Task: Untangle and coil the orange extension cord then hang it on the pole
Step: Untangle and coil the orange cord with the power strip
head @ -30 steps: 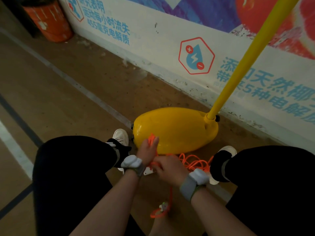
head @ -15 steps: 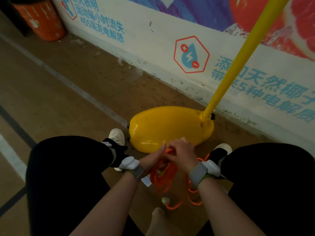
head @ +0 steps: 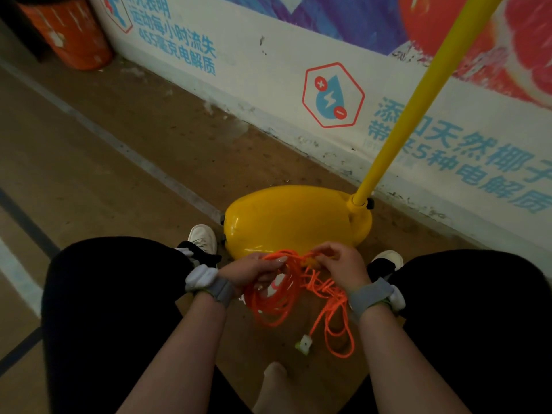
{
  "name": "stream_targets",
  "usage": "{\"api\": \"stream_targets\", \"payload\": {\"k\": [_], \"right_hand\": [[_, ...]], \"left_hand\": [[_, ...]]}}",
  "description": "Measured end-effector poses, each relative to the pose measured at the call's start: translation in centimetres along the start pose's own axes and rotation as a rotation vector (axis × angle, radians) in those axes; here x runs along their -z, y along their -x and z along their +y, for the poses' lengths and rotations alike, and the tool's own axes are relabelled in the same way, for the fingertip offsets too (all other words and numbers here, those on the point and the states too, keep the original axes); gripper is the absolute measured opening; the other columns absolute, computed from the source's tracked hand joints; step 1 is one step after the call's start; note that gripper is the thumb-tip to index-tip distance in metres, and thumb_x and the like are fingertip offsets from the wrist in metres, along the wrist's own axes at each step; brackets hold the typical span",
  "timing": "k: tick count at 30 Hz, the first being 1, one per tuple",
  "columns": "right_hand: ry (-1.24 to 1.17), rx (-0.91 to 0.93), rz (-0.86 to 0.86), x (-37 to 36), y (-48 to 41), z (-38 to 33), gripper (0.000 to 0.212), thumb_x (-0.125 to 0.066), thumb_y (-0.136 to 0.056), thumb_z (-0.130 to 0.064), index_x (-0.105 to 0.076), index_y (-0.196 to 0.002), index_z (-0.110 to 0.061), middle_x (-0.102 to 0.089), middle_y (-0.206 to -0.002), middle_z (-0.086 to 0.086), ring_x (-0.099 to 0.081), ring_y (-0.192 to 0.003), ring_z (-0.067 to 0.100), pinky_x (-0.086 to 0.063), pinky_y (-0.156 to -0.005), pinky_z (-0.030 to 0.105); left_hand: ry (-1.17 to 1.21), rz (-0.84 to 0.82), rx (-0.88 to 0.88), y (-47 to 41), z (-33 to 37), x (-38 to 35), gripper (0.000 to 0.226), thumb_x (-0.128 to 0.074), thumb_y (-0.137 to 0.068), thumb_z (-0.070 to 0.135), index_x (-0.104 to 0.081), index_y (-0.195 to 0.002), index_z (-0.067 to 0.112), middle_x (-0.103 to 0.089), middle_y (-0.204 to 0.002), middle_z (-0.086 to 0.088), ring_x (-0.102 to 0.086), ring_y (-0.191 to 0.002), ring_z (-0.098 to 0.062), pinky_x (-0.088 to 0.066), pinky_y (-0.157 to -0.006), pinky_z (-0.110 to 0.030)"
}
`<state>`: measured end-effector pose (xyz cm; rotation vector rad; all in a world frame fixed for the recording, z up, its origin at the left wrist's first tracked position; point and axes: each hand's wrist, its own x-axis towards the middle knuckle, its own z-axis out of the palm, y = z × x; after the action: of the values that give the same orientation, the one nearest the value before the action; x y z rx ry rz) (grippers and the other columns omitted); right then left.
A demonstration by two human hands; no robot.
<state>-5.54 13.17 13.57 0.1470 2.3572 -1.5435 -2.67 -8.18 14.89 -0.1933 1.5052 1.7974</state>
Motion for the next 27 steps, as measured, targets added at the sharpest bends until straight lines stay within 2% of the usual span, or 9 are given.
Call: {"api": "stream_targets", "payload": {"k": [2,6,9,11,13,15,17,21,27], "right_hand": [[-0.056,-0.068,0.136,0.3,-0.4,0.9,0.026,-0.059,-0.085,0.006,-0.065,-0.079,-0.018,-0.067,-0.084,0.008,-0.063,-0.059,0.014,-0.053,-0.065,0.037],[-0.252,-0.314,0.446,0.7,-0.9,2.8,0.020,-0.050,-0.088,0.012,-0.063,-0.089,-0.003,-0.062,-0.078,0.014,-0.056,-0.055,0.020,-0.050,-0.048,0.021],[-0.099,-0.459,0.351,0.6,-0.3,4.4,0.020,-0.048,-0.089,0.010,-0.065,-0.084,0.001,-0.063,-0.077,0.015,-0.053,-0.050,0.017,-0.049,-0.048,0.023],[-0.070,-0.533,0.204,0.4,0.4,4.5,0.023,-0.045,-0.092,0.006,-0.064,-0.106,0.004,-0.064,-0.094,0.015,-0.057,-0.046,0.007,-0.040,-0.038,0.009],[-0.012,-0.546,0.179,0.2,0.3,4.2,0.032,-0.041,-0.097,0.002,-0.057,-0.124,0.003,-0.060,-0.121,0.020,-0.065,-0.071,0.012,-0.036,-0.038,0.005],[0.177,-0.516,0.160,0.2,0.1,3.4,0.033,-0.037,-0.100,-0.004,-0.053,-0.129,-0.003,-0.056,-0.133,0.016,-0.059,-0.111,0.026,-0.042,-0.068,0.011],[0.338,-0.562,0.045,-0.3,0.4,3.4,0.036,-0.035,-0.102,-0.009,-0.048,-0.133,0.002,-0.053,-0.135,0.019,-0.053,-0.121,0.029,-0.041,-0.090,0.024],[0.294,-0.510,-0.042,-2.3,0.7,4.0,0.030,-0.046,-0.098,-0.018,-0.061,-0.120,-0.004,-0.061,-0.123,0.014,-0.059,-0.108,0.025,-0.046,-0.089,0.030],[-0.245,-0.368,-0.124,-4.9,1.2,-0.5,0.050,-0.028,-0.099,-0.050,-0.062,-0.113,-0.018,-0.065,-0.115,0.007,-0.058,-0.112,0.027,-0.041,-0.105,0.043]], "left_hand": [[0.020,-0.029,0.007,0.4,0.4,0.6,0.026,-0.057,-0.087,0.029,-0.057,-0.091,0.004,-0.037,-0.045,0.005,-0.031,-0.036,-0.006,-0.030,-0.040,-0.016],[0.293,-0.095,-0.094,0.7,0.7,1.7,0.034,-0.071,-0.077,0.030,-0.057,-0.089,0.002,-0.033,-0.042,0.008,-0.027,-0.032,-0.002,-0.024,-0.037,-0.015],[0.652,-0.172,-0.314,0.2,0.8,2.9,0.031,-0.077,-0.077,0.031,-0.065,-0.088,0.004,-0.037,-0.043,0.010,-0.028,-0.032,-0.001,-0.029,-0.039,-0.016],[0.860,-0.204,-0.462,0.0,0.9,3.9,0.028,-0.067,-0.086,0.031,-0.064,-0.089,0.004,-0.036,-0.044,0.010,-0.026,-0.036,-0.003,-0.029,-0.042,-0.016],[0.961,-0.107,-0.555,0.0,1.0,4.6,0.031,-0.072,-0.081,0.035,-0.062,-0.083,0.006,-0.037,-0.041,0.009,-0.027,-0.034,-0.004,-0.029,-0.042,-0.016],[0.971,0.059,-0.584,0.0,0.9,4.9,0.038,-0.083,-0.067,0.038,-0.059,-0.075,0.010,-0.037,-0.039,0.008,-0.031,-0.031,-0.004,-0.030,-0.039,-0.015],[0.983,0.181,-0.553,0.1,0.9,4.6,0.041,-0.084,-0.064,0.042,-0.056,-0.072,0.012,-0.034,-0.038,0.008,-0.031,-0.030,-0.004,-0.029,-0.037,-0.015],[0.905,0.326,-0.343,0.2,1.1,3.1,0.042,-0.047,-0.091,0.049,-0.048,-0.072,0.012,-0.030,-0.036,0.009,-0.027,-0.029,-0.003,-0.024,-0.036,-0.016],[0.555,0.104,0.000,0.1,1.1,0.0,0.055,-0.031,-0.094,0.057,-0.048,-0.075,0.009,-0.029,-0.036,0.006,-0.026,-0.027,-0.007,-0.029,-0.034,-0.017]]}}
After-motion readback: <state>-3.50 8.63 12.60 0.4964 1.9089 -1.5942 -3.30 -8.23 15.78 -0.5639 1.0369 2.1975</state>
